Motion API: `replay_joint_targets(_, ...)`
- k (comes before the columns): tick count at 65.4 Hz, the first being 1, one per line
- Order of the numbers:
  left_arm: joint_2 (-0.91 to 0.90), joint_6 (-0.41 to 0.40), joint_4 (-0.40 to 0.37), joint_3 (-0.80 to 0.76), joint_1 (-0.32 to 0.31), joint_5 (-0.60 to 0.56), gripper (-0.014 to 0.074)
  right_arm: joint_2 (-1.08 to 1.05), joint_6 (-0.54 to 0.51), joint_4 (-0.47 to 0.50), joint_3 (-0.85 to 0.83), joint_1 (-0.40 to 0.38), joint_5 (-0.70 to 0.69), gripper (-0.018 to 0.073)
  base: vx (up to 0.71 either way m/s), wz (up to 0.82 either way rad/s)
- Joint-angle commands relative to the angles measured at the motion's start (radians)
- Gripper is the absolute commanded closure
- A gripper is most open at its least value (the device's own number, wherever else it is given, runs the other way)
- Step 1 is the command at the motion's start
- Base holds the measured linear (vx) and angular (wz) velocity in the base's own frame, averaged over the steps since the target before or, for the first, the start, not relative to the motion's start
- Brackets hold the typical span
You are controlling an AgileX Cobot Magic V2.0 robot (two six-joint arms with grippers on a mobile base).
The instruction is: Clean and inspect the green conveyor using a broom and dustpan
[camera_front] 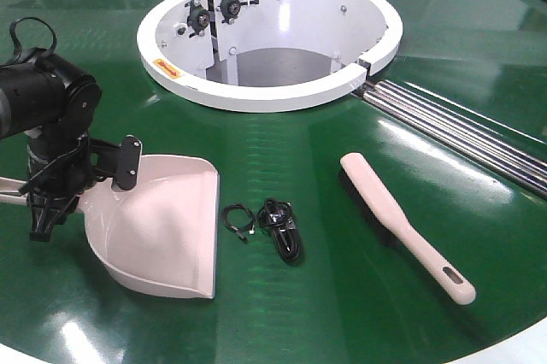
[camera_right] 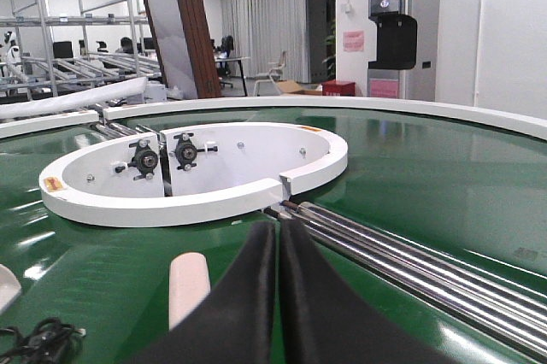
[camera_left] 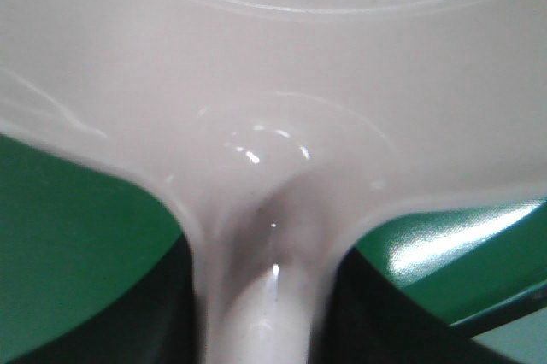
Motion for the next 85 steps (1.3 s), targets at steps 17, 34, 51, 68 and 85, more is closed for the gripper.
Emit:
replay_joint_targets(17,-0.048,-0.01,0.017,-0.029,-0.005,0.036,0.0603,0.461,0.002,0.045,-0.385,-0.007,0.25,0.0568,0.0,0.0)
replay_joint_targets(34,-0.048,-0.01,0.017,-0.029,-0.005,0.036,0.0603,0.66,0.0,0.06,-0.419,-0.007,0.272,0.0565,0.0,0.0)
replay_joint_targets(51,-0.048,-0.01,0.017,-0.029,-0.005,0.037,0.0603,0.84,-0.104,0.056,-0.612,-0.007,0.507,0.0433,0.0,0.0)
replay_joint_targets(68,-0.048,-0.01,0.017,-0.029,-0.005,0.037,0.0603,1.037,-0.259,0.154,-0.786,-0.003,0.62,0.01,0.0,0.0)
replay_joint_targets(85,-0.048,-0.01,0.017,-0.029,-0.005,0.037,0.0603,1.229,-0.186,0.089,-0.962,0.136,0.724,0.0009,0.0,0.0)
